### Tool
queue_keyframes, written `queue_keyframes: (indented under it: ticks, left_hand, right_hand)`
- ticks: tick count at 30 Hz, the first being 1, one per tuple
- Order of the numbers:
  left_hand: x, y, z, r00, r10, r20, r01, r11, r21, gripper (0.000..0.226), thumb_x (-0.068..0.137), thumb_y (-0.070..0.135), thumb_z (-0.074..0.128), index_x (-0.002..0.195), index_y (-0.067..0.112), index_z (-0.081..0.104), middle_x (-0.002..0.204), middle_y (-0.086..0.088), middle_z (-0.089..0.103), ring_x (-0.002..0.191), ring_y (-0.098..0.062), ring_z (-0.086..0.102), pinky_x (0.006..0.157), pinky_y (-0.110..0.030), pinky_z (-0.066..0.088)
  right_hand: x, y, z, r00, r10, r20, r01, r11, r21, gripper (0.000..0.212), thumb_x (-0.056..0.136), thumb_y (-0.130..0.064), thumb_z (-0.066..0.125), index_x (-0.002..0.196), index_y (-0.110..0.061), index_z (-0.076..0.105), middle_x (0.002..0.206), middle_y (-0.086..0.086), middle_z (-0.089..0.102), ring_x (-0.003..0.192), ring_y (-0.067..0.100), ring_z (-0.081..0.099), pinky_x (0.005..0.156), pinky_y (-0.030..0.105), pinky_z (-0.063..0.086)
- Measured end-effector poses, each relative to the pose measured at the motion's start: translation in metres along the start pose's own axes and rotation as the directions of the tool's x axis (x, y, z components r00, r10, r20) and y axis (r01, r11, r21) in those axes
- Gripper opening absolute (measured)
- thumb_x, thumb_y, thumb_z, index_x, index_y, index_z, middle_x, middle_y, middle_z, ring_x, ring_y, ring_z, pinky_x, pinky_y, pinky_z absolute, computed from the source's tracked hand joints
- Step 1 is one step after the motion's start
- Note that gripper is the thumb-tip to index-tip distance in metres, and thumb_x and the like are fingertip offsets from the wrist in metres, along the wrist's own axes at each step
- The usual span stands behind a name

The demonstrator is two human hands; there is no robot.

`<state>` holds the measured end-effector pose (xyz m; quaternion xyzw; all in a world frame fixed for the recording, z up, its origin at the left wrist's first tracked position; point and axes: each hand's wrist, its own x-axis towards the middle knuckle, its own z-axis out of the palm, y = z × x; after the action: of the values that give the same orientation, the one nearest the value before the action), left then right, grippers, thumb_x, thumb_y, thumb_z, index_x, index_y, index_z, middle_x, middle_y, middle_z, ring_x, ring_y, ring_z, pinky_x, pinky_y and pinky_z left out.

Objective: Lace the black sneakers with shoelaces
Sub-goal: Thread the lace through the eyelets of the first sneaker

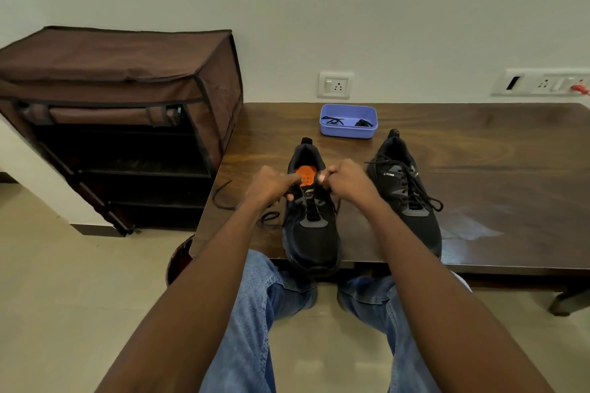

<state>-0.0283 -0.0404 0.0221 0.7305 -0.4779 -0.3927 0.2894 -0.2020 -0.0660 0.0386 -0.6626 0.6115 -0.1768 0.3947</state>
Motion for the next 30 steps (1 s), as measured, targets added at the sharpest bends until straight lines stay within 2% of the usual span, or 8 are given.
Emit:
queue_keyframes:
  ticks: [4,7,9,12,15,20,26,30]
  left_hand:
    - [-0.001,0.003,-0.001,1.0,-0.009,-0.008,0.009,1.0,0.003,0.027,0.083,0.034,0.069,0.076,0.009,0.071,0.059,-0.004,0.066,0.034,-0.008,0.037,0.039,-0.021,0.028]
    - [-0.002,0.003,0.0,1.0,-0.001,-0.003,0.001,1.0,0.0,0.026,0.084,0.033,0.069,0.075,0.009,0.07,0.056,-0.003,0.064,0.035,-0.008,0.037,0.039,-0.021,0.028]
    - [-0.001,0.002,0.001,1.0,0.0,-0.003,0.0,1.0,-0.01,0.027,0.085,0.032,0.069,0.08,0.006,0.072,0.057,-0.004,0.065,0.033,-0.007,0.037,0.038,-0.021,0.028]
    - [-0.001,0.001,0.001,1.0,0.007,-0.006,-0.007,1.0,-0.018,0.029,0.085,0.031,0.069,0.084,0.002,0.073,0.059,-0.006,0.066,0.032,-0.006,0.037,0.036,-0.02,0.028]
    - [-0.001,0.0,0.001,1.0,0.012,-0.007,-0.012,1.0,-0.021,0.031,0.086,0.031,0.07,0.084,0.001,0.074,0.059,-0.006,0.067,0.033,-0.007,0.038,0.037,-0.021,0.029]
    - [-0.001,-0.001,0.002,1.0,0.021,-0.006,-0.021,1.0,-0.005,0.033,0.088,0.035,0.068,0.084,0.002,0.073,0.061,-0.006,0.068,0.034,-0.007,0.044,0.035,-0.019,0.03]
    - [-0.001,0.002,0.004,1.0,0.016,-0.007,-0.016,0.999,-0.048,0.026,0.089,0.025,0.069,0.084,0.0,0.071,0.062,-0.008,0.069,0.044,-0.012,0.06,0.038,-0.019,0.041]
    - [-0.003,0.004,0.003,1.0,-0.012,0.02,0.014,0.995,-0.102,0.023,0.091,0.021,0.068,0.087,-0.002,0.07,0.067,-0.011,0.068,0.047,-0.015,0.061,0.042,-0.02,0.049]
  right_hand:
    - [0.004,0.014,-0.025,0.921,0.217,-0.325,-0.131,0.955,0.267,0.016,0.092,-0.009,0.055,0.088,-0.001,0.068,0.089,0.01,0.069,0.085,0.028,0.066,0.078,0.04,0.057]
    - [-0.004,0.025,-0.038,0.777,0.287,-0.561,-0.247,0.958,0.148,0.017,0.096,-0.015,0.053,0.081,-0.009,0.058,0.085,0.006,0.061,0.077,0.023,0.053,0.072,0.037,0.043]
    - [-0.007,0.029,-0.038,0.794,0.202,-0.574,-0.236,0.972,0.015,0.012,0.094,-0.017,0.055,0.088,-0.009,0.062,0.095,0.01,0.064,0.083,0.027,0.057,0.075,0.039,0.046]
    - [-0.004,0.029,-0.027,0.868,-0.057,-0.493,-0.074,0.968,-0.241,0.023,0.09,-0.012,0.058,0.11,-0.01,0.07,0.115,0.01,0.064,0.106,0.029,0.06,0.094,0.04,0.049]
    - [-0.005,0.014,-0.01,0.947,-0.224,-0.23,0.193,0.97,-0.148,0.025,0.092,-0.005,0.062,0.115,-0.009,0.072,0.114,-0.002,0.06,0.11,0.012,0.053,0.096,0.022,0.039]
    - [0.004,0.007,0.027,0.929,-0.366,0.058,0.357,0.841,-0.406,0.025,0.093,-0.014,0.062,0.115,-0.016,0.074,0.131,0.007,0.055,0.122,0.029,0.05,0.103,0.042,0.044]
    - [0.003,0.005,0.033,0.946,-0.324,-0.008,0.289,0.853,-0.434,0.018,0.093,-0.015,0.056,0.102,-0.015,0.072,0.108,0.009,0.067,0.1,0.029,0.061,0.08,0.036,0.048]
    - [0.006,0.002,0.027,0.989,-0.136,-0.064,0.129,0.986,-0.105,0.01,0.091,-0.006,0.056,0.091,-0.005,0.065,0.101,0.009,0.068,0.097,0.024,0.062,0.08,0.039,0.049]
